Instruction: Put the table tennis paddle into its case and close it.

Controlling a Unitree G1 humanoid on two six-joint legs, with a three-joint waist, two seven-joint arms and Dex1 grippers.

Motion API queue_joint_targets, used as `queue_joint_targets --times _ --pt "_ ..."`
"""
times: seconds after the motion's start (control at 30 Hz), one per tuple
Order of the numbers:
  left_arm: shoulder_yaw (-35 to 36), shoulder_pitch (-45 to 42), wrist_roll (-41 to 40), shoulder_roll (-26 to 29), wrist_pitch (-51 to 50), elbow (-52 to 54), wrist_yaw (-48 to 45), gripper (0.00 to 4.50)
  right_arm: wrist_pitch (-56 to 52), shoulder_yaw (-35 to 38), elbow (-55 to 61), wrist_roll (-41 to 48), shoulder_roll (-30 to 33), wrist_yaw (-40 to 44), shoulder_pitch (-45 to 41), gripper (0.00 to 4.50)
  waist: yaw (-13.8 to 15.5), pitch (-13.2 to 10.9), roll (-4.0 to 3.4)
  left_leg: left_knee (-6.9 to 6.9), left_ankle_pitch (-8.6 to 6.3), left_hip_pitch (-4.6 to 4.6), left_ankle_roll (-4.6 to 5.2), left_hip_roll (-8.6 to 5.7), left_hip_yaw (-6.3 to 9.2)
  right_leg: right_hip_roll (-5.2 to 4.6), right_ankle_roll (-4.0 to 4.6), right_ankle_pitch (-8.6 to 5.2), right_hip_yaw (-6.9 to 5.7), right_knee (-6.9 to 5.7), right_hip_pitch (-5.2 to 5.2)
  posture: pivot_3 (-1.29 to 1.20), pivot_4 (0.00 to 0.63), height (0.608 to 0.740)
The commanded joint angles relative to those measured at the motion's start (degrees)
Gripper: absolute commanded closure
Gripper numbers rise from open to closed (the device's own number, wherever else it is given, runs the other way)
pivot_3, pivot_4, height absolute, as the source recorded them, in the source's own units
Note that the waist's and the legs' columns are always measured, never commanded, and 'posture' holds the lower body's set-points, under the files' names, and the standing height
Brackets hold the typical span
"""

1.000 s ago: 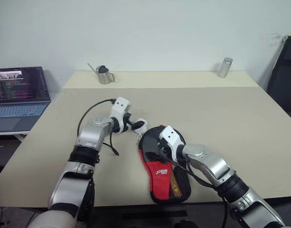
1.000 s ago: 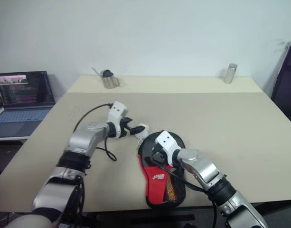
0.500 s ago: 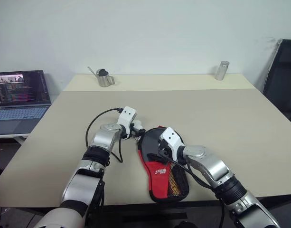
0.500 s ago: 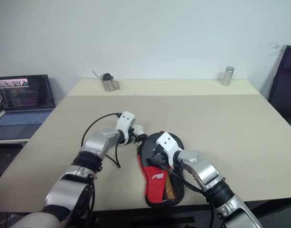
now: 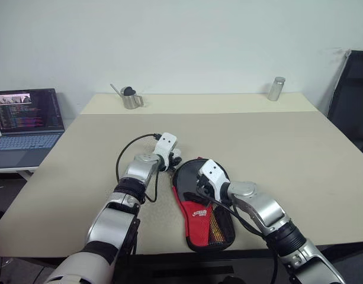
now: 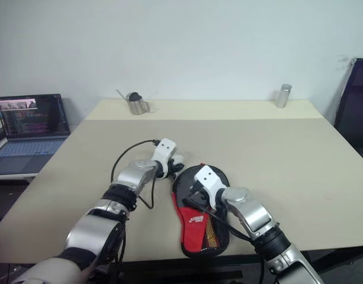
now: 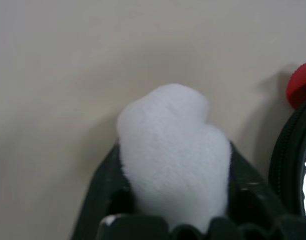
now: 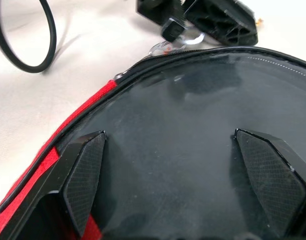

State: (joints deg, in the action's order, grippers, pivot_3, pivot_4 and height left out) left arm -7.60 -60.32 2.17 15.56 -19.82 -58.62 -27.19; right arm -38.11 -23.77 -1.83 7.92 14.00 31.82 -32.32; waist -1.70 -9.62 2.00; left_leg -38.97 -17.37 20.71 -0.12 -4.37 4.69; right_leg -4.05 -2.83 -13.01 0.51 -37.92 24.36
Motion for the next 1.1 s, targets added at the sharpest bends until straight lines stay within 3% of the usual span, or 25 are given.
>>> queue_joint_targets --times 0.03,0.37,0.9,1.1 --pt "-0.4 -5.7 3.0 -0.3 5.7 -6.5 3.2 3.76 -2.9 -1.5 -0.3 -0.5 0.0 1.7 1.5 0.00 0.0 0.0 0.00 0.00 0.00 0.00 0.01 0.00 0.01 0.00 -0.01 0.01 -0.01 0.01 0.00 0.00 0.150 0.740" --pt "-4.7 -13.9 13.0 -4.8 15.9 -17.9 11.8 3.94 -7.0 -4.0 2.7 -0.4 0.1 4.8 2.3 0.00 -0.1 0.0 0.01 0.03 0.02 0.09 -0.05 0.00 0.01 0.01 -0.02 0.00 -0.07 0.19 0.03 0.00 0.150 0.740" --pt "-17.6 -19.5 32.1 -13.0 26.6 -20.3 31.4 3.94 -15.3 -4.8 10.0 1.4 -0.9 4.5 5.7 0.00 0.1 0.0 0.02 0.06 0.00 0.12 -0.03 -0.01 0.02 0.01 -0.05 -0.02 -0.10 0.21 0.03 0.00 0.150 0.740" --pt "-21.3 -19.5 36.2 -16.9 29.8 -20.7 32.6 3.94 -17.2 -4.5 12.0 1.4 -2.1 3.6 7.0 0.00 0.3 0.0 0.03 0.06 0.00 0.16 -0.03 -0.03 0.02 0.00 -0.07 -0.03 -0.13 0.25 0.03 0.00 0.150 0.740"
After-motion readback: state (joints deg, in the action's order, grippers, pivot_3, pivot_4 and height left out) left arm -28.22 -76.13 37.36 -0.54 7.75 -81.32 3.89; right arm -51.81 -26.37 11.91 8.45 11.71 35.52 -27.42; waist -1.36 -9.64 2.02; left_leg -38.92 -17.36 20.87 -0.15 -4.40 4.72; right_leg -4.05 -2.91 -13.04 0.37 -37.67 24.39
